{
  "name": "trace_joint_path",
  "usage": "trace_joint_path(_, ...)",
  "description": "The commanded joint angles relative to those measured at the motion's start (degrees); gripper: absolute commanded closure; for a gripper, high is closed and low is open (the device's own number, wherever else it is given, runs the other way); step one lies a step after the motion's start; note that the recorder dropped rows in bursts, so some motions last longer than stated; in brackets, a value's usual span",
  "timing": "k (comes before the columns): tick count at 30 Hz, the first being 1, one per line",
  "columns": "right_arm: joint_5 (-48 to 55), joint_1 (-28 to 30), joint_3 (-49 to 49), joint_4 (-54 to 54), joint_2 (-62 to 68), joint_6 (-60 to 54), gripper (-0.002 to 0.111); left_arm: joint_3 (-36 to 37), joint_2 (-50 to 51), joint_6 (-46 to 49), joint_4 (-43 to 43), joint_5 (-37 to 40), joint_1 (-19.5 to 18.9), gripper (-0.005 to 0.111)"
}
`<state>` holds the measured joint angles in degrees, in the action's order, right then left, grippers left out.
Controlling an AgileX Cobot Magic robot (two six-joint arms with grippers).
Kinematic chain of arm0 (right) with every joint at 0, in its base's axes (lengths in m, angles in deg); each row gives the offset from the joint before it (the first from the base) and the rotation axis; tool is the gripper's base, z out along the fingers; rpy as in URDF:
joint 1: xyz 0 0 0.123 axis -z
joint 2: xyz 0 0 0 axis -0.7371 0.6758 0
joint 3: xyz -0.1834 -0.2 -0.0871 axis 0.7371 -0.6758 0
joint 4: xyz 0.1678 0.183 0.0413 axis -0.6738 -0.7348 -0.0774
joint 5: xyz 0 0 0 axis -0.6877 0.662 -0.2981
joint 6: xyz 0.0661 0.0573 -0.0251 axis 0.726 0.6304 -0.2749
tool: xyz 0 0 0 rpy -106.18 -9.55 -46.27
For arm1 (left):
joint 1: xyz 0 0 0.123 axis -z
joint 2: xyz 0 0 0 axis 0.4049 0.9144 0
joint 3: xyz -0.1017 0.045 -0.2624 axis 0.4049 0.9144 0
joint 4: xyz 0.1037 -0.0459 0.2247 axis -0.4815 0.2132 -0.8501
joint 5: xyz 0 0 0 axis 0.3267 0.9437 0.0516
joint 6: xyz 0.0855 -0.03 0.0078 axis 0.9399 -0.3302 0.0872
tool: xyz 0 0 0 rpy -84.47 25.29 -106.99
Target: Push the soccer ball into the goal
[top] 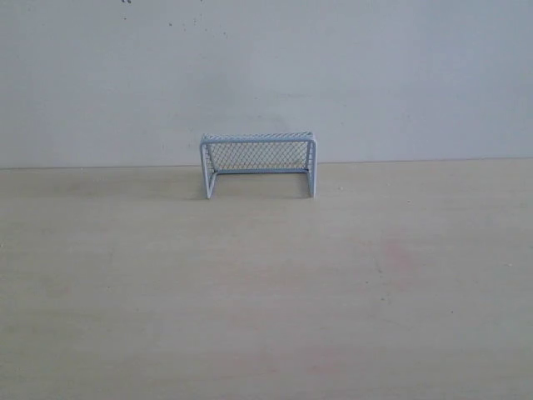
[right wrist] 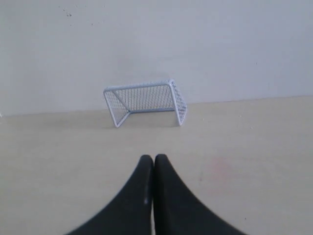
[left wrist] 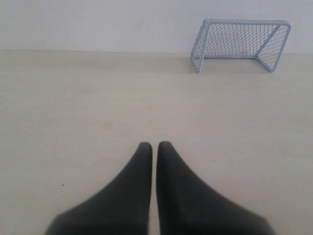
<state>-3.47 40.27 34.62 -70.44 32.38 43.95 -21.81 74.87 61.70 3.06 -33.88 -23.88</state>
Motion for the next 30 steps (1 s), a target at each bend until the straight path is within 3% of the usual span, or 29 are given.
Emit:
trace_joint_path(1, -2.7, 0.4, -2.8, -0.4, -5.0, -0.9, 0.109, 0.2, -0.1, 0.0, 0.0, -0.1, 0.0, 0.102)
trace_joint_path(27, -13.2, 0.4, -8.5, -0.5, -6.8, 1.4, 0.109, 0.2, -0.1, 0.0, 0.0, -0.1, 0.0, 0.102)
trace_joint_path(30, -14.4, 0.4, -8.5, 8.4, -6.8, 8.0, 0.109, 0.2, -0.1, 0.0, 0.0, -0.1, 0.0, 0.102)
